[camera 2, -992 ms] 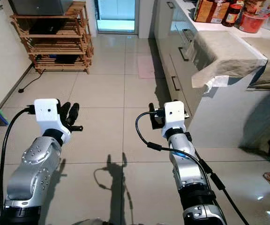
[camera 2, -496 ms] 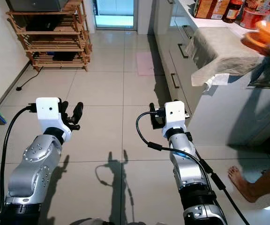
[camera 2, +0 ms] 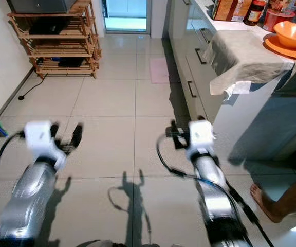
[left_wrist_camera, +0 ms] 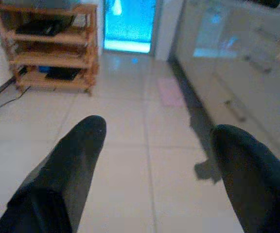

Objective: Setting the table

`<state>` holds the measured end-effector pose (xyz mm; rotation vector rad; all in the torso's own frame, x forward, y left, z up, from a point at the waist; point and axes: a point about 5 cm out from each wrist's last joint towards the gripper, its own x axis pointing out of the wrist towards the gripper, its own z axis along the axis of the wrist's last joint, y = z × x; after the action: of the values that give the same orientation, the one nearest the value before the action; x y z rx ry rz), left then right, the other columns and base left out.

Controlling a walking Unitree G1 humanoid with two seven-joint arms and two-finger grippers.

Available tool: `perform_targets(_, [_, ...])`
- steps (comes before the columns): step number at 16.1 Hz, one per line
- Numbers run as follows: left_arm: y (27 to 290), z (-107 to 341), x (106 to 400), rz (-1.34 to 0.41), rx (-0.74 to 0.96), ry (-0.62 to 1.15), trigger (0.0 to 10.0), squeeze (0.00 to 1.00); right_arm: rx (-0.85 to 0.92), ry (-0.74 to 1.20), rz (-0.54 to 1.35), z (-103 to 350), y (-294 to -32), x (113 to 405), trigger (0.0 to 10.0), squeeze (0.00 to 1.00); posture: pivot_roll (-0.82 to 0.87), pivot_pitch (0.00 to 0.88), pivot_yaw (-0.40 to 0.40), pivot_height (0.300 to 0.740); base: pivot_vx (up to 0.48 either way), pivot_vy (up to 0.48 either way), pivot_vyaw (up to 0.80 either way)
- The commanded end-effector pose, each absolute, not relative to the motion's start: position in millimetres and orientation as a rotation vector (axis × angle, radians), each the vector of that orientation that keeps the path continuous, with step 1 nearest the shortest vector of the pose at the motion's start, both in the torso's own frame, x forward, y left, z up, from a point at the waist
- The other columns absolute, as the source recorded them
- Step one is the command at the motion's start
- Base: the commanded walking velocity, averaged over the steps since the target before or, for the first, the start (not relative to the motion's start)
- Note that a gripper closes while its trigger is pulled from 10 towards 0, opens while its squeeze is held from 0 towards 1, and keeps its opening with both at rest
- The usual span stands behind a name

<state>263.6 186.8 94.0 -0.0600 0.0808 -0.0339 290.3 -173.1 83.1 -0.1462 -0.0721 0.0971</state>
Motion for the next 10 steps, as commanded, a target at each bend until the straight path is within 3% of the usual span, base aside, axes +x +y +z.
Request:
perform_targets(1, [185.4, 93.4, 262.7, -0.058, -0.045, 0.077, 10.0, 1.0, -0.141, -0.083, 0.089, 82.7, -176.8, 287.7, 10.0, 0.0, -0.05, 0.0, 0.042, 0.736, 0.0, 0.0, 0.0])
perform_targets(5, [211.6, 51.8, 219.2, -0.002, 0.025, 0.164, 10.0, 1.0, -0.234, -0.013, 0.122, 54.4, -195.5, 243.7, 10.0, 0.0, -0.05, 0.0, 0.046, 0.736, 0.0, 0.0, 0.0])
perform_targets(10, [215.1, 55.0, 213.8, 0.098, 0.094, 0.05, 10.0, 1.0, -0.211, -0.022, 0.094, 45.8, -199.2, 240.8, 10.0, 0.0, -0.04, 0.0, 0.033, 0.736, 0.0, 0.0, 0.0])
